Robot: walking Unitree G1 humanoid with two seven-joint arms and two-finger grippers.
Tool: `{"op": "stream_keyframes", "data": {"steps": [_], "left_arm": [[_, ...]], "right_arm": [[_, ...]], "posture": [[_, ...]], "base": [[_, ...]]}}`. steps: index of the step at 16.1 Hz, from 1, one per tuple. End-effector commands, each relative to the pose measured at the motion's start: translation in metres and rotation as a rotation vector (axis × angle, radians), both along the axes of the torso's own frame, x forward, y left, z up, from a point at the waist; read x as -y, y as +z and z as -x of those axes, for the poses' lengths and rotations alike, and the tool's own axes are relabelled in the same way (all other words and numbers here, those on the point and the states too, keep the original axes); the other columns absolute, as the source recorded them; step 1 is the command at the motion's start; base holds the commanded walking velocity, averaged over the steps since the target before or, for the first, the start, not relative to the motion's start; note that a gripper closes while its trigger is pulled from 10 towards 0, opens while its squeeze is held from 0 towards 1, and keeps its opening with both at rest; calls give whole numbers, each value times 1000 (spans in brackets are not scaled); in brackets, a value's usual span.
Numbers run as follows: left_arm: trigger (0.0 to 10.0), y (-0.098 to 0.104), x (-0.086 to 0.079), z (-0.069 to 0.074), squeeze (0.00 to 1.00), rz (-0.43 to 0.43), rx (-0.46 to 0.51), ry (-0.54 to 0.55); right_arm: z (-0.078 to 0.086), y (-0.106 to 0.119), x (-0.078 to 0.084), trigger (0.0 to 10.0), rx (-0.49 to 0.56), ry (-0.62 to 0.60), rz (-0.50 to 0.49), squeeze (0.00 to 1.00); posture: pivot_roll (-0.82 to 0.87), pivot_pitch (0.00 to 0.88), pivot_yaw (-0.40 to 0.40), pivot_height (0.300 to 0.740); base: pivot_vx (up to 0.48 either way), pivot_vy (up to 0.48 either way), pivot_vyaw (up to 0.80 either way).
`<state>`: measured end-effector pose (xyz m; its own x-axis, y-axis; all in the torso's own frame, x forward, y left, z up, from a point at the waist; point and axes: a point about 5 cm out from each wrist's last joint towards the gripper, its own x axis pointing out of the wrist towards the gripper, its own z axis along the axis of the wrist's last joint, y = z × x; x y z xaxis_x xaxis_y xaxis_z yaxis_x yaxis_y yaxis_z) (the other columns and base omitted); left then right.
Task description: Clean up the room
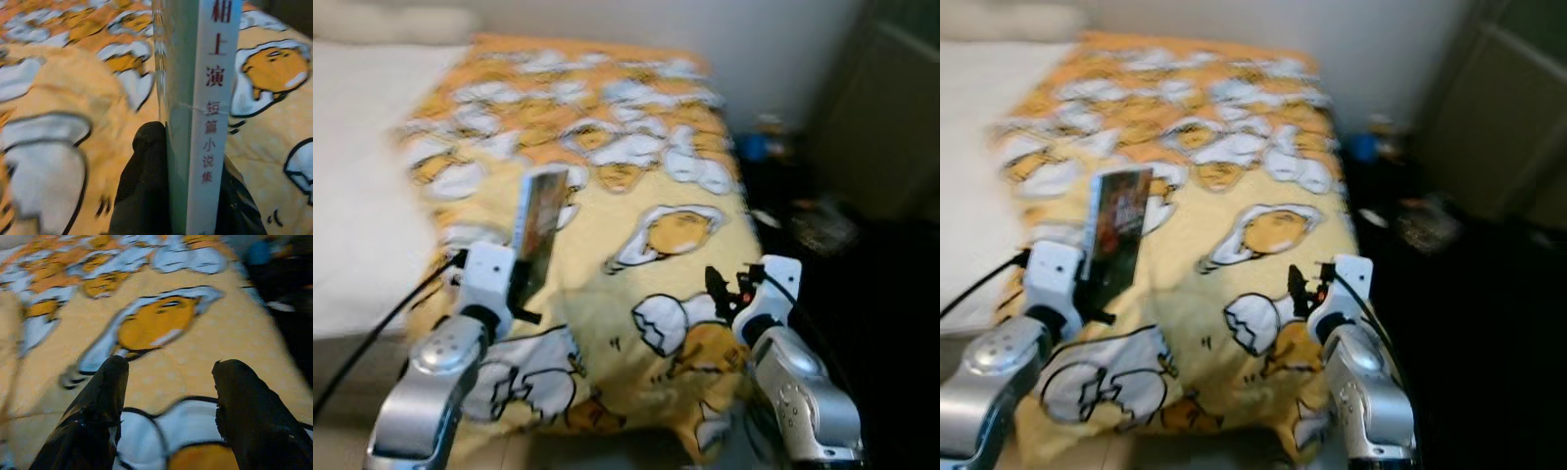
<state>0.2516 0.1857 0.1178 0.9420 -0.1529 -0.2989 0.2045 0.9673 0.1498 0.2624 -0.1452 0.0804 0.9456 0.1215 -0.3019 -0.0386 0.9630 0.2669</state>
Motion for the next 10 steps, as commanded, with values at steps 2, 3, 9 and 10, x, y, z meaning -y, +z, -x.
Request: {"op": "stream_keyframes", "data": {"steps": [2,3,9,10], "left_arm": [[10000,10,7,-5,0,5,51,-32],[10000,11,5,-5,0,4,53,-28],[10000,13,4,-7,0,-12,54,-40],[10000,13,4,-7,0,-12,53,-41]], "right_arm": [[-3,6,8,10000,18,-24,16,0],[-3,5,8,10000,18,-31,11,0],[-4,6,7,10000,22,-41,14,0],[-4,6,6,10000,24,-36,16,0]], "posture": [[-79,0,-50,740],[-80,0,-49,740],[-75,0,-45,740],[-76,0,-44,740]], "base": [[0,356,-775],[0,360,-481],[0,367,0],[0,364,0]]}}
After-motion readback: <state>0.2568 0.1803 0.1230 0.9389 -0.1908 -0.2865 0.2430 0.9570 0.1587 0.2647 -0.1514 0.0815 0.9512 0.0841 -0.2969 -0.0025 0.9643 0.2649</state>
